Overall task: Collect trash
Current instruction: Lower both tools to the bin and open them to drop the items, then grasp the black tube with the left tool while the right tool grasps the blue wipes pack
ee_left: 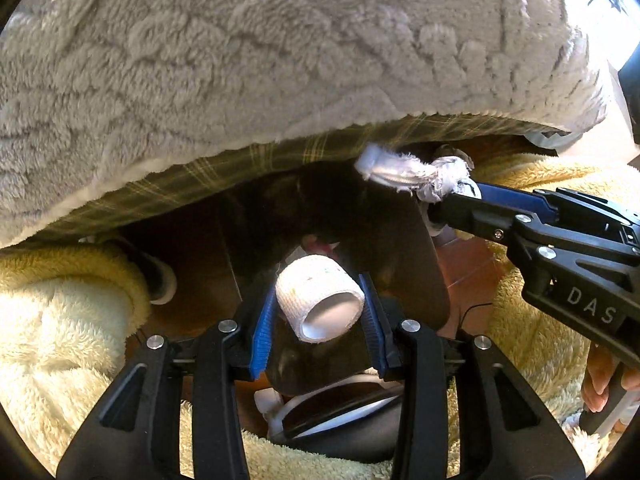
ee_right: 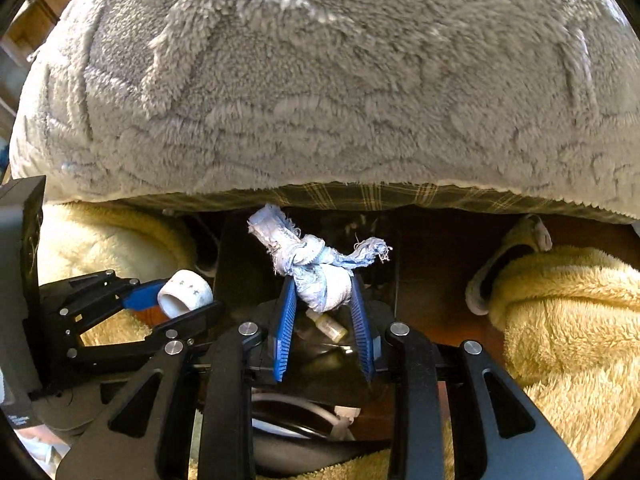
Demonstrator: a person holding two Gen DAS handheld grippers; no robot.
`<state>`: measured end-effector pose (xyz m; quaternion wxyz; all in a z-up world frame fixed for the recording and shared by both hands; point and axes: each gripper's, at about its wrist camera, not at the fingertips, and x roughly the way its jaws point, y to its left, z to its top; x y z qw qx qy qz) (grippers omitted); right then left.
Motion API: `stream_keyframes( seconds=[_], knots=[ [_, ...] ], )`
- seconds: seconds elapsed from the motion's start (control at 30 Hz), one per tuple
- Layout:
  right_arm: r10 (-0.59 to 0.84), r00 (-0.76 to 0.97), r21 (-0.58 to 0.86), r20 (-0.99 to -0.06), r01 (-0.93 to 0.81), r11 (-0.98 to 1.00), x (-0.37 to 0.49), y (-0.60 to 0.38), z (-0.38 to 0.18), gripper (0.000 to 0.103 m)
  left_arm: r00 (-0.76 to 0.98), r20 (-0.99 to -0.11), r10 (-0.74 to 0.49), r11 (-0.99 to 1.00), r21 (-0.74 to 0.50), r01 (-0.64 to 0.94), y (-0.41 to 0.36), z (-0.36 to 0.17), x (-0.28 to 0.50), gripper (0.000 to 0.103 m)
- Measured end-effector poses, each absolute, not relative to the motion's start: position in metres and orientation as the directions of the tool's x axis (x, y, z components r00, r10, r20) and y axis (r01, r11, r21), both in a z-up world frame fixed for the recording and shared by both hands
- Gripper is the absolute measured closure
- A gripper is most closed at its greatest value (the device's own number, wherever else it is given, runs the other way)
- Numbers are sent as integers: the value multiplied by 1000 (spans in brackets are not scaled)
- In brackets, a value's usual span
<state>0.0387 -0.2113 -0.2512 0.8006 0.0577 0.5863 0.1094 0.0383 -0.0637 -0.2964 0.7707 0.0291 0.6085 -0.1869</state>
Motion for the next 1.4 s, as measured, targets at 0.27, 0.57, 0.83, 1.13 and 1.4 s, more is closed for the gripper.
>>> stream_keyframes(
  seconds=[0.27, 0.57, 0.83, 1.13, 1.4],
  knots=[
    [235, 327, 219, -915, -87, 972, 41, -214, -235, 53, 215, -948, -234, 935, -159, 316, -53, -299, 41, 52],
    [208, 524, 207, -826, -61, 976, 43, -235, -160, 30, 352, -899, -259, 926, -128, 355, -50, -236, 38, 40],
    [122, 670, 149, -732, -17, 989, 72, -278, -94, 29, 529, -810, -253, 941, -79, 330, -32, -167, 64, 35],
    [41, 711, 125, -702, 67, 990, 138, -310, -72, 28, 520, -806, -282, 949, -155, 274, -17, -134, 124, 32],
    [42, 732, 117, -680, 51, 992, 166, -306, -64, 28, 602, -764, -232, 950, -46, 307, -19, -108, 127, 31]
  ],
)
